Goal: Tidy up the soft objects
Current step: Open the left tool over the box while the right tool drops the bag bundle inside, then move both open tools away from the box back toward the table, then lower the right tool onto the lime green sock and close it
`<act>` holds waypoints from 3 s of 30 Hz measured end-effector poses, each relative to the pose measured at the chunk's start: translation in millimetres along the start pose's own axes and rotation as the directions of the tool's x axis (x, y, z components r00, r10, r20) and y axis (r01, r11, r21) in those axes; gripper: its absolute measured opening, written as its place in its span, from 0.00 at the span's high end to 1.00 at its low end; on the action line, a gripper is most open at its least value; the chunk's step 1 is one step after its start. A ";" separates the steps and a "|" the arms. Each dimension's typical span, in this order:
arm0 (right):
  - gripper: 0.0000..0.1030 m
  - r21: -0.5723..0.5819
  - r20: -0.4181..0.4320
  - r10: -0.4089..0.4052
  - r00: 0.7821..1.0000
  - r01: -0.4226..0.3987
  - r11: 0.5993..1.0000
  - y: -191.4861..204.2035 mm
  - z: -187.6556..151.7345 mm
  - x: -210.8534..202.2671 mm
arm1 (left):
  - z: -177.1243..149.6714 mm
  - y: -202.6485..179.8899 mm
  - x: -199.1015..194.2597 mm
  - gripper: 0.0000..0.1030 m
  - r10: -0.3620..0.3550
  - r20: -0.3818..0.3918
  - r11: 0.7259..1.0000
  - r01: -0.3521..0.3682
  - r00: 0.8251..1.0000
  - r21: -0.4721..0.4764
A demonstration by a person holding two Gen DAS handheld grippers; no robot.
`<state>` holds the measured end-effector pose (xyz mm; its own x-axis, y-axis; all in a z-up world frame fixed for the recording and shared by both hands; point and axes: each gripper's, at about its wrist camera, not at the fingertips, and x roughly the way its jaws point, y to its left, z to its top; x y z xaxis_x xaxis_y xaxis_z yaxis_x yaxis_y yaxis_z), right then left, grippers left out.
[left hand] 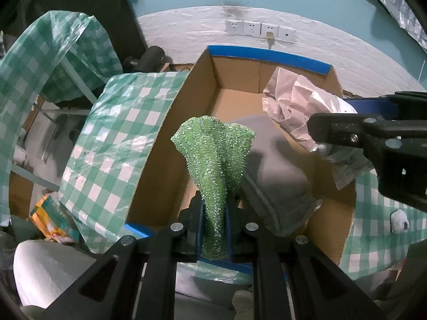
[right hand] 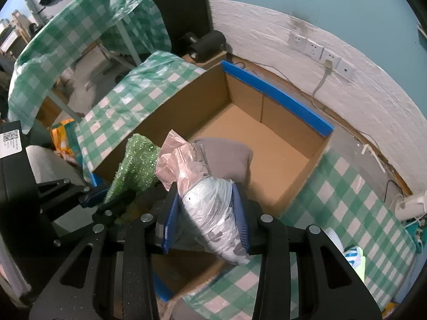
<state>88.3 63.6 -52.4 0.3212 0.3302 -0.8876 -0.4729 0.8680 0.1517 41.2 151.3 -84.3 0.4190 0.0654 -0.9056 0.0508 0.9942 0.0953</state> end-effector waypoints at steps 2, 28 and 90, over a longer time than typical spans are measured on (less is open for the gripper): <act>0.60 0.000 0.006 -0.001 1.000 0.001 1.000 1.6 0.2 0.9 | -0.1 2.4 1.2 0.76 0.004 -0.005 1.000 -0.004 1.000 -0.004; 0.34 0.060 0.042 -0.077 0.996 0.074 0.995 -27.7 -16.6 -21.3 | 5.0 -11.6 -15.5 0.37 0.028 0.069 0.999 -0.030 0.997 0.015; 0.30 0.411 -0.080 -0.220 0.972 0.233 0.881 -275.5 -215.7 -56.6 | 12.3 -261.2 18.2 0.21 -0.074 -0.077 0.921 0.097 0.994 0.376</act>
<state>23.4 -274.2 -137.7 0.3505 0.1005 -0.9312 -0.0049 0.9944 0.1054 46.7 -108.2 -120.6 0.3432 -0.0018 -0.9393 0.4288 0.8900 0.1550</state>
